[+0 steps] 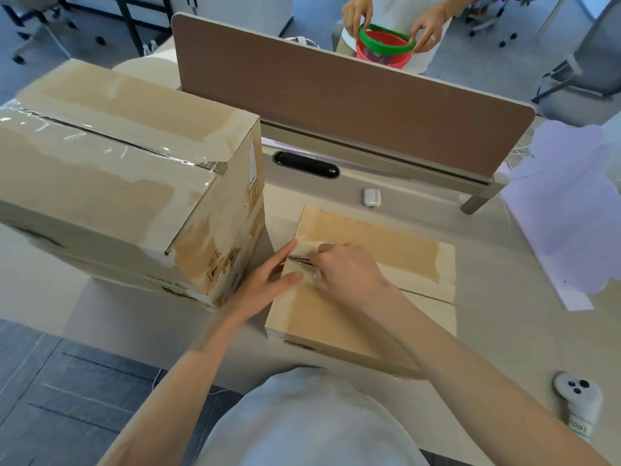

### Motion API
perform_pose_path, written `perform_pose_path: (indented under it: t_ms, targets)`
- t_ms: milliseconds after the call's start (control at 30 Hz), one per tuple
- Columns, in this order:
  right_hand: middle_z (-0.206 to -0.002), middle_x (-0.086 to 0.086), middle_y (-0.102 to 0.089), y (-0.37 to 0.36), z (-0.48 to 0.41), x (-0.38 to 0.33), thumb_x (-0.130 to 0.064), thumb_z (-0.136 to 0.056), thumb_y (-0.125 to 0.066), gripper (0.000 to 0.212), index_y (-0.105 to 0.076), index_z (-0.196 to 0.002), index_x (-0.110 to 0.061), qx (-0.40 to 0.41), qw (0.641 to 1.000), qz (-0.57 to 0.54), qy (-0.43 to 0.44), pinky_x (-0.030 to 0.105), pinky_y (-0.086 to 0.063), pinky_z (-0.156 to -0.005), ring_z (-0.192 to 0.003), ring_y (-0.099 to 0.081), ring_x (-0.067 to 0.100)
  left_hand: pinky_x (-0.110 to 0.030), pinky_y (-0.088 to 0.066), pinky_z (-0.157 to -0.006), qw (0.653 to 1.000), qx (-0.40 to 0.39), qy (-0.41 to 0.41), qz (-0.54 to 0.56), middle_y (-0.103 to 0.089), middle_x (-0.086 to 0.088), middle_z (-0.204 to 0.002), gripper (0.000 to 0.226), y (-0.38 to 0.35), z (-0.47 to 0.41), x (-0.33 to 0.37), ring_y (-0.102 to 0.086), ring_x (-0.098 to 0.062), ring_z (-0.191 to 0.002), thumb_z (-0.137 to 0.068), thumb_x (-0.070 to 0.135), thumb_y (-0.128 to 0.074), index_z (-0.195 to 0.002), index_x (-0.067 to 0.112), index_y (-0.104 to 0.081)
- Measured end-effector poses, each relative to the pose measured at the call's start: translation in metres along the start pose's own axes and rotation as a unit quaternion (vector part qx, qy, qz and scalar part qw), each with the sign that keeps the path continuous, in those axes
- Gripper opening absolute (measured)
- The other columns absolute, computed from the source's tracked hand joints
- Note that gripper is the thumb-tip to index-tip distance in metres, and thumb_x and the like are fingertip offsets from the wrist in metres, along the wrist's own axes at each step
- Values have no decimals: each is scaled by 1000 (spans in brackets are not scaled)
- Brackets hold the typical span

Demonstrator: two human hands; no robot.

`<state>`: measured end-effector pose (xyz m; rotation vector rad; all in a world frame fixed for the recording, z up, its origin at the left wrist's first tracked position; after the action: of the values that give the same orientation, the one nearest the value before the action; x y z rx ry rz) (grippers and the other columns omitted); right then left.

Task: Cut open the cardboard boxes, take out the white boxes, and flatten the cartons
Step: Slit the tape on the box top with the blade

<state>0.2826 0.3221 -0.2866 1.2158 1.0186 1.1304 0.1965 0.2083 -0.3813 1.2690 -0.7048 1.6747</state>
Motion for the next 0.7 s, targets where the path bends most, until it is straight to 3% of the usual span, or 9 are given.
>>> perform_pose_path:
  t_ms: [200, 333, 533, 700]
  targets:
    - [-102, 3, -64, 6, 2, -6, -24, -94, -47, 21, -62, -105, -15, -15, 999, 31, 9, 33, -31, -62, -89, -63, 34, -32, -32, -114, 1000, 6, 2, -11, -38, 36, -138, 71, 1, 0, 1, -34, 15, -129, -72, 64, -70, -135, 64, -36]
    - [-101, 3, -66, 11, 4, -6, -30, -96, -48, 22, -64, -102, -16, -17, 998, 57, 8, 33, -30, -61, -88, -63, 34, -34, -32, -115, 1000, 10, -5, -4, -37, 25, -148, 75, 1, 0, 0, -35, 8, -134, -72, 65, -71, -138, 59, -37]
    - [-100, 6, -66, 17, 0, -10, -21, -92, -50, 19, -65, -102, -14, -28, 998, 61, 2, 33, -31, -62, -88, -63, 33, -30, -35, -112, 1000, 14, -1, -4, -39, 27, -144, 71, 0, 1, 4, -37, 15, -128, -78, 55, -71, -140, 56, -37]
    - [-97, 5, -65, 13, 7, -6, -24, -93, -49, 18, -64, -98, -14, -26, 998, 58, -2, 34, -29, -59, -84, -63, 34, -33, -32, -115, 1000, 19, 0, -15, -34, 21, -152, 67, 0, 2, 5, -33, 3, -136, -82, 50, -69, -139, 59, -35]
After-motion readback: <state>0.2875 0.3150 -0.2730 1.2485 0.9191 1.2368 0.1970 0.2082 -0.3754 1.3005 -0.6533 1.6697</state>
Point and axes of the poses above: each hand's wrist, its own z-axis away from the middle knuckle, its own y-axis out of the back of the hand, x = y × z, the point moved 5 cm from there along -z, towards the middle knuckle
